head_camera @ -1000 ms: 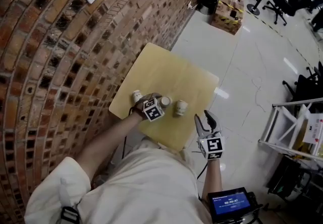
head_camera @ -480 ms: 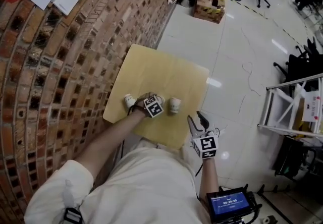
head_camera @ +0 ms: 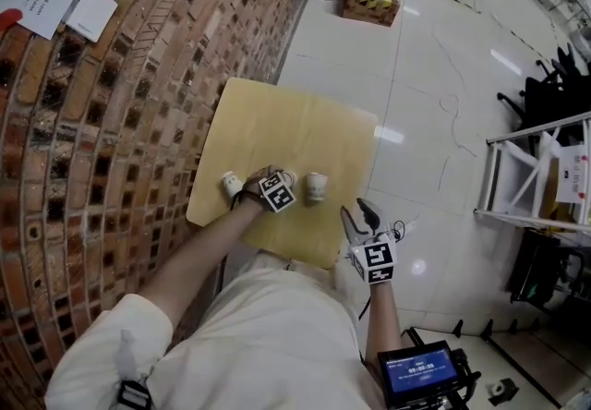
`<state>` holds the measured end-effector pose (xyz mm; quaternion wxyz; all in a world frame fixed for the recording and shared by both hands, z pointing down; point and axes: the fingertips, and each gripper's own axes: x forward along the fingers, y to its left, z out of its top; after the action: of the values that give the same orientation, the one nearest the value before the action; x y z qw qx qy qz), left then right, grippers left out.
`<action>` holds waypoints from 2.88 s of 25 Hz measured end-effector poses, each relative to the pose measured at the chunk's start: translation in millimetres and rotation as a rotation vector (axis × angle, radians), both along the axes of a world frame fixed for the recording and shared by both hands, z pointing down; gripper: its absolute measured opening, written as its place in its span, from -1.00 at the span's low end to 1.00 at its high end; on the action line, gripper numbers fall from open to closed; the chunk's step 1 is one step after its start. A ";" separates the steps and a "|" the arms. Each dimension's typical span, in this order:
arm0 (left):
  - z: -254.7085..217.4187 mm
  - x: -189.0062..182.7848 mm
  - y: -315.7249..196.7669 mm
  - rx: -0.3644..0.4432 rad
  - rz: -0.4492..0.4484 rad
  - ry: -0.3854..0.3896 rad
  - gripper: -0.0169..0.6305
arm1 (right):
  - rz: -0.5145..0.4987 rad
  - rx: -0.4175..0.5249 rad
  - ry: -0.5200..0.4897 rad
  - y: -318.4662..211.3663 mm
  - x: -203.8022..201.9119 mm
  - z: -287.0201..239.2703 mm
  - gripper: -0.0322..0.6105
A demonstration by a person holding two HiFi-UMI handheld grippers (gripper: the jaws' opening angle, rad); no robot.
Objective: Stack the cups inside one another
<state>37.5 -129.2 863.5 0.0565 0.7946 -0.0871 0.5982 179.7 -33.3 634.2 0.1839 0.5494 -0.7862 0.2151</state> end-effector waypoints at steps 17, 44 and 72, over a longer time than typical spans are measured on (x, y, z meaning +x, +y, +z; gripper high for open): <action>-40.7 -25.5 -9.2 -0.269 -0.446 0.313 -0.07 | -0.001 -0.052 -0.041 -10.9 -16.5 17.8 -0.42; -270.0 -16.3 28.3 -1.105 -0.470 1.391 -0.07 | -0.120 -0.019 -0.384 -64.1 -68.4 -35.8 -0.42; -182.6 -61.6 10.0 -0.467 -0.627 0.990 0.04 | -0.130 -0.111 -0.306 -58.8 -85.8 6.2 -0.87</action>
<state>-24.2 -119.1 680.8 0.4347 0.8807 -0.1466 0.1179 93.9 -92.1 640.3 0.1056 0.4472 -0.8258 0.3270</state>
